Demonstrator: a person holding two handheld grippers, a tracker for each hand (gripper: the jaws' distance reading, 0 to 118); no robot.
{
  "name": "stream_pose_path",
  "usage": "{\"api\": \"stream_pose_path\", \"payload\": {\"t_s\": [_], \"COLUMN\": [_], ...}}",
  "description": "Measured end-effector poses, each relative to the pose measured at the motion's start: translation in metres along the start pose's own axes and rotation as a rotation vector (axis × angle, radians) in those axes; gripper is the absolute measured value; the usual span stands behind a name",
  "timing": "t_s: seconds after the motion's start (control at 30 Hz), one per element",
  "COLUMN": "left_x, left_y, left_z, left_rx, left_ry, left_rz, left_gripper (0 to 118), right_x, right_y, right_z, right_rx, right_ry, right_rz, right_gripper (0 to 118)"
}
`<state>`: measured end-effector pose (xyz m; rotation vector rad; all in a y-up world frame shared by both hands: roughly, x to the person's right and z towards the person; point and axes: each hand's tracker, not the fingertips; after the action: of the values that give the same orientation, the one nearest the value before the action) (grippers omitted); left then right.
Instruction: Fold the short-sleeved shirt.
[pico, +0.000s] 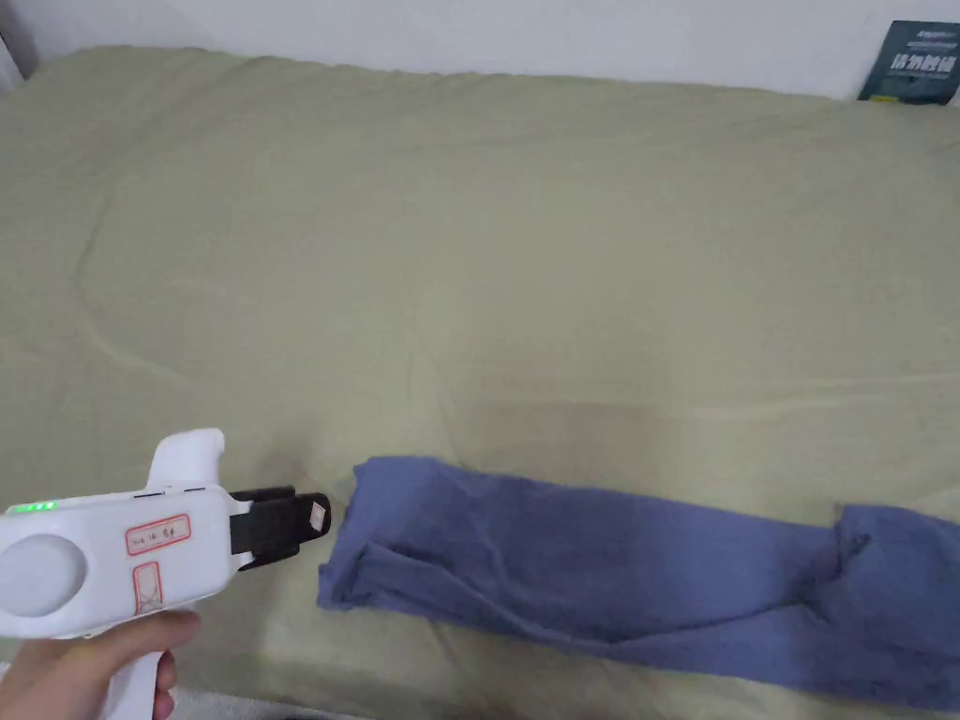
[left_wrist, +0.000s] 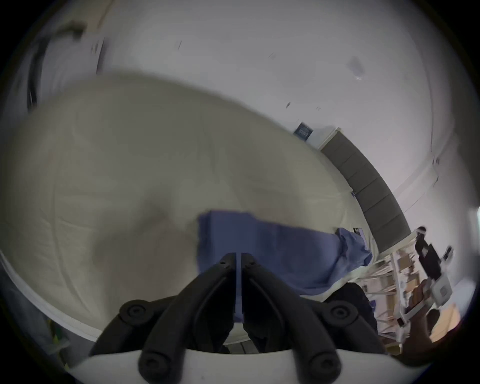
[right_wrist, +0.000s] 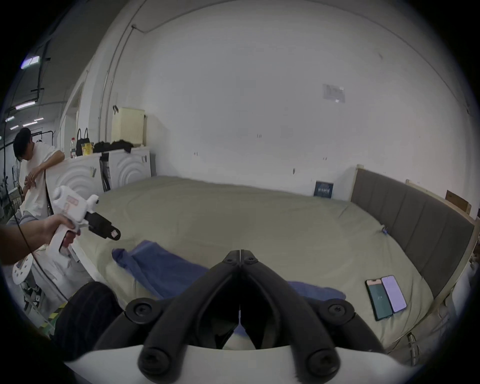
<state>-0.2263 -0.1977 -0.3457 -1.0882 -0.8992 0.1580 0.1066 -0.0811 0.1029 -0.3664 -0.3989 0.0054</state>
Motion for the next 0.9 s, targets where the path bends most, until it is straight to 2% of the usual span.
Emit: {"api": "stream_pose_path", "payload": {"t_s": [0.03,0.07,0.1,0.13,0.17,0.27,0.33,0.4,0.47,0.57,0.6,0.63,0.67,0.7,0.77,0.8,0.83,0.9], "left_x": [-0.011,-0.015,-0.027,-0.038,-0.048,-0.056,-0.049,-0.032,-0.021,-0.001,-0.007,-0.006,-0.002,-0.005,-0.006,-0.002,0.001,-0.011], "left_y": [0.005,0.006,0.008,0.005,0.003,-0.006,-0.008,-0.007,-0.008,0.008,0.010,0.012,0.012,0.011,0.004,0.007,0.011,0.015], "left_z": [-0.005,-0.010,-0.019,-0.031,-0.036,-0.064,-0.073,-0.095,-0.120,-0.123,-0.121,-0.117,-0.120,-0.116,-0.106,-0.095,-0.081,-0.063], "left_rx": [-0.015,-0.060,-0.129,-0.176,-0.106,-0.168,-0.111,-0.192,-0.227,-0.257,-0.254,-0.229,-0.221,-0.225,-0.203,-0.171,-0.147,-0.087], "left_ry": [0.009,-0.076,-0.202,-0.311,-0.404,-0.442,-0.533,-0.622,-0.736,-0.632,-0.585,-0.515,-0.374,-0.237,-0.328,-0.281,-0.197,-0.119], "left_rz": [-0.023,0.016,0.108,0.212,0.314,0.427,0.375,0.392,0.406,0.310,0.305,0.295,0.265,0.230,0.285,0.299,0.261,0.205], "left_gripper": [39,94,118,117,118,118,118,118,118,118,111,80,7,5,5,5,5,5], "right_x": [-0.002,-0.003,-0.003,-0.003,-0.004,-0.008,-0.009,-0.011,-0.010,-0.010,-0.009,-0.008,-0.006,-0.006,-0.004,-0.003,-0.002,0.002], "right_y": [-0.001,-0.002,-0.003,-0.005,-0.007,-0.010,-0.010,-0.010,-0.012,-0.013,-0.014,-0.014,-0.016,-0.017,-0.020,-0.020,-0.021,-0.024], "right_z": [-0.003,-0.007,-0.009,-0.015,-0.020,-0.035,-0.042,-0.049,-0.056,-0.063,-0.063,-0.062,-0.061,-0.061,-0.060,-0.058,-0.056,-0.050], "right_rx": [-0.002,-0.016,-0.031,-0.053,-0.070,-0.086,-0.092,-0.097,-0.102,-0.118,-0.115,-0.110,-0.108,-0.109,-0.113,-0.114,-0.114,-0.106], "right_ry": [-0.012,-0.010,-0.003,0.026,0.075,0.086,0.112,0.138,0.146,0.146,0.151,0.158,0.160,0.161,0.157,0.154,0.148,0.138], "right_rz": [0.005,0.006,0.001,-0.013,-0.039,-0.079,-0.118,-0.171,-0.186,-0.206,-0.223,-0.245,-0.260,-0.268,-0.275,-0.274,-0.271,-0.273], "right_gripper": [0,0,0,0,0,0,0,0,0,0,0,0,0,0,0,0,0,0]}}
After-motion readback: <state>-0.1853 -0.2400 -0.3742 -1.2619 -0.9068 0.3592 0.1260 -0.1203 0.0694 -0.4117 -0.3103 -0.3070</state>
